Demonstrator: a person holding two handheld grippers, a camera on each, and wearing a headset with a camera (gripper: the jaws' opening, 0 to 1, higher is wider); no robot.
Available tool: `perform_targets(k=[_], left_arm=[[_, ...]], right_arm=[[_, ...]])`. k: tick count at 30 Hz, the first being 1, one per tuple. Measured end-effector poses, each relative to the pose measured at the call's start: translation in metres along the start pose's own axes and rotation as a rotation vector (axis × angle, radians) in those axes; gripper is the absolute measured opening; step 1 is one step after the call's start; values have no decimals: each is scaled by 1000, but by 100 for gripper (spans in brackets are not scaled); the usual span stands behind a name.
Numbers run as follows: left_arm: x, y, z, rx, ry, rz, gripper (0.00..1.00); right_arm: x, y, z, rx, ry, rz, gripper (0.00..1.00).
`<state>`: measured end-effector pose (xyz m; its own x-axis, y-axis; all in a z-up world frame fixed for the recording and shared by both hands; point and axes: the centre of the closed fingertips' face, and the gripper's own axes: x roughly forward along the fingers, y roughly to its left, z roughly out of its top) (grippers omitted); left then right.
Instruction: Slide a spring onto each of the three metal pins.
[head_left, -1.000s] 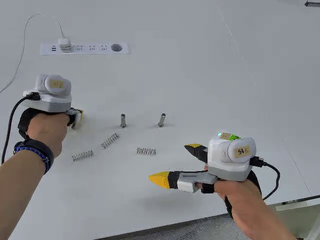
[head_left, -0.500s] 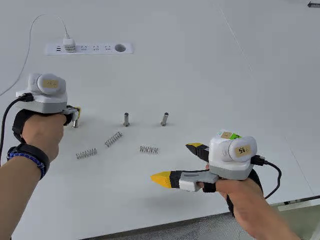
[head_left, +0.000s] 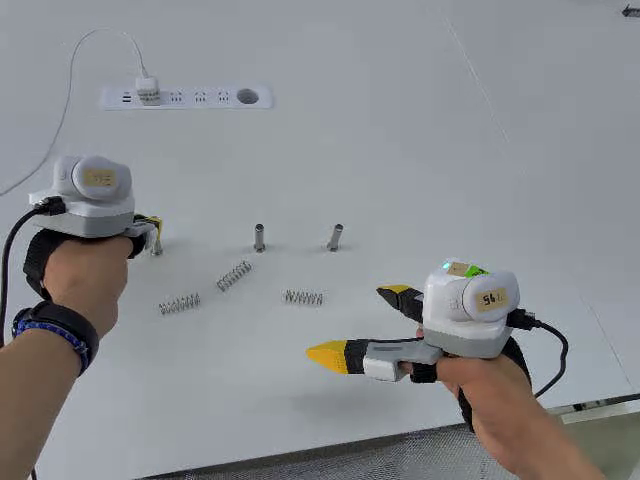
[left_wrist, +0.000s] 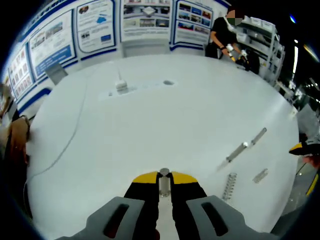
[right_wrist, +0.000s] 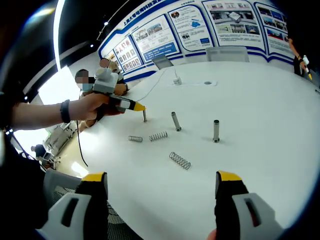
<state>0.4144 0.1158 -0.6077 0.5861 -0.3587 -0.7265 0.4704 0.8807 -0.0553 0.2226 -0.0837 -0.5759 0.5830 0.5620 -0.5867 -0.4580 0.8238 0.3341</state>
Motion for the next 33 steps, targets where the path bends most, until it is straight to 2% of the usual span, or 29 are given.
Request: perform_targets(k=[6, 33], left_arm=[[-5, -2, -3, 17, -5, 5, 7], [-16, -3, -12, 16, -40, 37, 7]], right_arm=[[0, 1, 0, -2, 0, 2, 90], [-2, 4, -2, -1, 0, 3, 90]])
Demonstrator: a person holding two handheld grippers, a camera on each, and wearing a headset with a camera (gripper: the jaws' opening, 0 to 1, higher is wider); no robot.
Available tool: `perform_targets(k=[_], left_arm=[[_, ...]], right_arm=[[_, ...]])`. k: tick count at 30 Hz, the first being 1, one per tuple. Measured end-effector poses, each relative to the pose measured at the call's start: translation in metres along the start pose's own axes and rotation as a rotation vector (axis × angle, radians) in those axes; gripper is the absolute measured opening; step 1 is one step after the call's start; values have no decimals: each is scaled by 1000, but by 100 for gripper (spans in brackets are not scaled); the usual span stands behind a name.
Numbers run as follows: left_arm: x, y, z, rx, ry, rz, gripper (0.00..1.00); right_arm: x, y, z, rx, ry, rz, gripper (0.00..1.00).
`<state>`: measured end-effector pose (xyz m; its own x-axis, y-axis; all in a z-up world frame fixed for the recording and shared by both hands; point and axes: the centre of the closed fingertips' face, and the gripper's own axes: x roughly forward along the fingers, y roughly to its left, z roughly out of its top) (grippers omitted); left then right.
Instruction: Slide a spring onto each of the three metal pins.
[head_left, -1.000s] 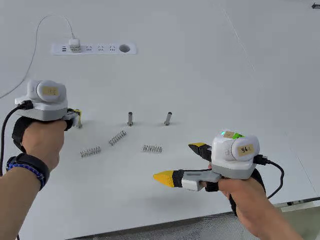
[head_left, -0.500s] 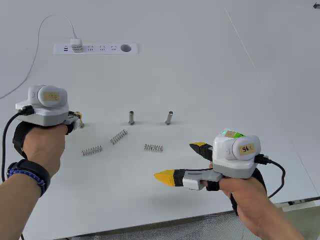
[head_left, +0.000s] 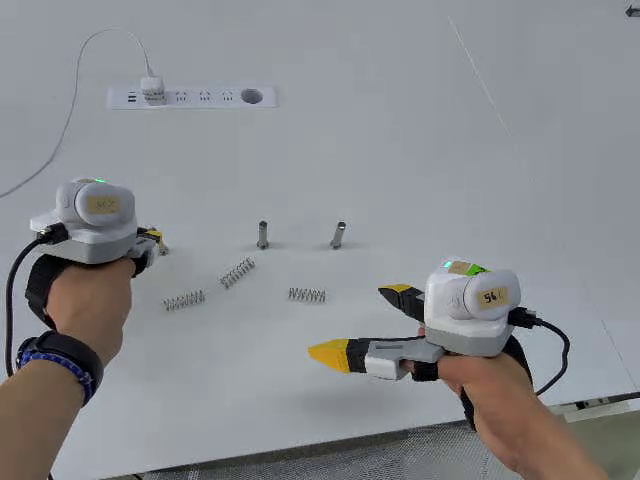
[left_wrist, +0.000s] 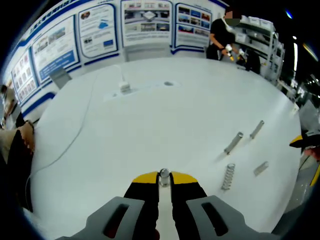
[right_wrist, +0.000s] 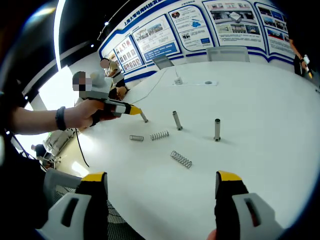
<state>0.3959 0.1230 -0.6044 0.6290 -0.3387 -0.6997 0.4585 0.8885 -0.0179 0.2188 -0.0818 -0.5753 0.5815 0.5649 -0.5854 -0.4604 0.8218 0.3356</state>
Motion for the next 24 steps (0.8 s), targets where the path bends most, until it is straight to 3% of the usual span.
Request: perform_targets(k=[24], left_arm=[[1, -1, -1, -16, -5, 3, 8]], right_arm=[[2, 1, -2, 4, 5, 4, 90]])
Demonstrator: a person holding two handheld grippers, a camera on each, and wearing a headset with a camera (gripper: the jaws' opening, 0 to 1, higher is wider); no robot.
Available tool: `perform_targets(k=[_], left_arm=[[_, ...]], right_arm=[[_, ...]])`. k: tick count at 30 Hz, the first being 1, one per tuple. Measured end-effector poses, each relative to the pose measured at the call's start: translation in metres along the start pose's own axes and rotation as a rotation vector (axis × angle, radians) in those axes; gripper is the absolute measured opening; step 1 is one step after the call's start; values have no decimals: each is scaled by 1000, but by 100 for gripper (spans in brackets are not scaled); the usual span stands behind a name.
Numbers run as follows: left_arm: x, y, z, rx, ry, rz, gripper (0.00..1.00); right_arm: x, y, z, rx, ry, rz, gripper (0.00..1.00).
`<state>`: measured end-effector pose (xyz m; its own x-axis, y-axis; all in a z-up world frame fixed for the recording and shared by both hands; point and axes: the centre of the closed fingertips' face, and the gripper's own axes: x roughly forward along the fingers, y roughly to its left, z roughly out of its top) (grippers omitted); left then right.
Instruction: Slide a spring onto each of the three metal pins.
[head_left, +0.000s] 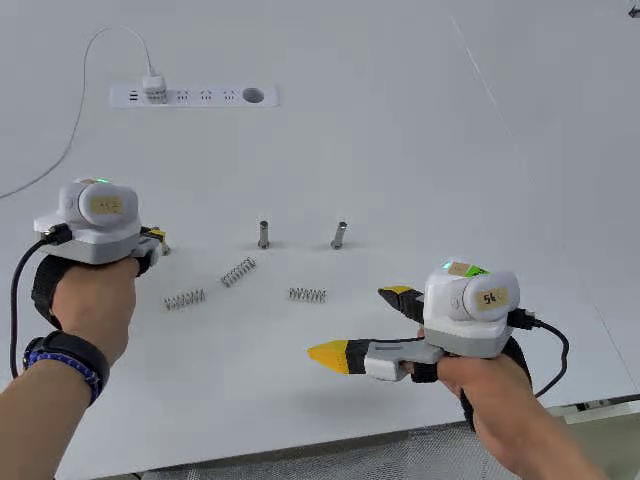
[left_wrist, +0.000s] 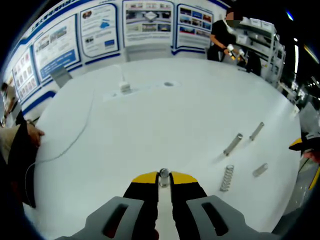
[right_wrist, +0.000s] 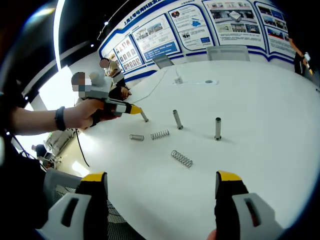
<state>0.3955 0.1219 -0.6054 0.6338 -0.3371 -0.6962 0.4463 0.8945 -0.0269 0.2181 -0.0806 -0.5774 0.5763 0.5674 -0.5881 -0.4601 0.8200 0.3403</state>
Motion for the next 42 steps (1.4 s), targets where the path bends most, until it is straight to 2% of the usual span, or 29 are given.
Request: perform_targets(k=[8, 13, 18, 27, 36, 42], left_arm=[[0, 0, -3, -5, 2, 0, 9], [0, 2, -7, -19, 11, 2, 15], [-1, 0, -16, -22, 37, -13, 22], [-10, 1, -26, -16, 52, -20, 26], [-20, -1, -38, -13, 60, -33, 31], [-29, 3, -40, -6, 59, -38, 35]], right_arm=[[-1, -2, -1, 5, -2, -4, 90], [0, -1, -2, 2, 4, -2, 90], [2, 1, -4, -1, 13, 3, 90], [1, -1, -7, 7, 16, -2, 90], [4, 4, -7, 1, 22, 9, 90], [3, 4, -7, 0, 21, 9, 90]])
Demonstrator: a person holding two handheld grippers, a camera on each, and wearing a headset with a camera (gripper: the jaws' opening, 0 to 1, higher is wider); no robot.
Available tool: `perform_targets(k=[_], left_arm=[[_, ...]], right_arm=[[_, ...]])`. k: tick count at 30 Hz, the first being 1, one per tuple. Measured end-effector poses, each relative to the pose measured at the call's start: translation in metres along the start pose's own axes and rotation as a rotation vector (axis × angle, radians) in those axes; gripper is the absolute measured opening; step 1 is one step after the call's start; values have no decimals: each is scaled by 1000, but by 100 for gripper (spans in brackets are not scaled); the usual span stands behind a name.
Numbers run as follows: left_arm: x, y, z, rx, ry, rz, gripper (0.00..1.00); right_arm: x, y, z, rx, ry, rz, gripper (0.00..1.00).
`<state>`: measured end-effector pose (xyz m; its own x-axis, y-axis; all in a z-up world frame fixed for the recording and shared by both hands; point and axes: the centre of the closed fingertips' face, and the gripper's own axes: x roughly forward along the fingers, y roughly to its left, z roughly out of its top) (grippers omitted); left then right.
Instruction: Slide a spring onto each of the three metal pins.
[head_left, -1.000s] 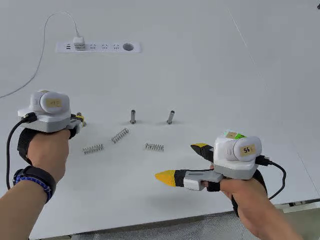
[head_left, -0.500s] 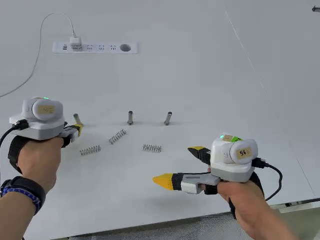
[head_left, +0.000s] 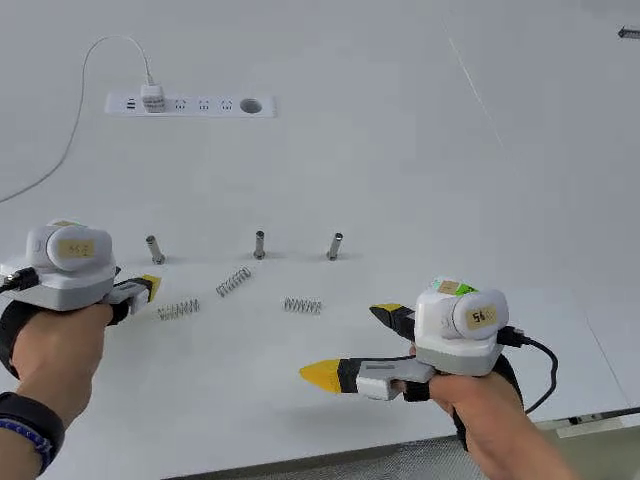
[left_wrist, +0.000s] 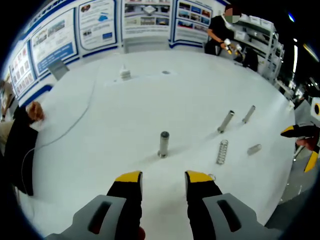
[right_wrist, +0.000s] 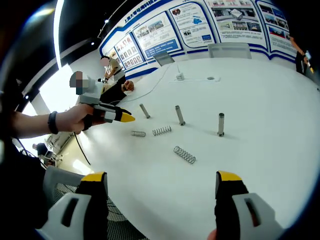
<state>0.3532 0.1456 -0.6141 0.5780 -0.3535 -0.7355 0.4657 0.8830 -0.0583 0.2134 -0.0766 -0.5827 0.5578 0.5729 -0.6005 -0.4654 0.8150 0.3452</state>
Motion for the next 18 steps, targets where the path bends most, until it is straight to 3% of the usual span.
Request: perform_targets(k=[8, 18], left_arm=[[-13, -4, 3, 6, -43, -31, 41], [-26, -10, -4, 26, -57, -55, 46]], right_arm=[[0, 1, 1, -3, -4, 2, 90], [3, 4, 2, -11, -1, 9, 90]])
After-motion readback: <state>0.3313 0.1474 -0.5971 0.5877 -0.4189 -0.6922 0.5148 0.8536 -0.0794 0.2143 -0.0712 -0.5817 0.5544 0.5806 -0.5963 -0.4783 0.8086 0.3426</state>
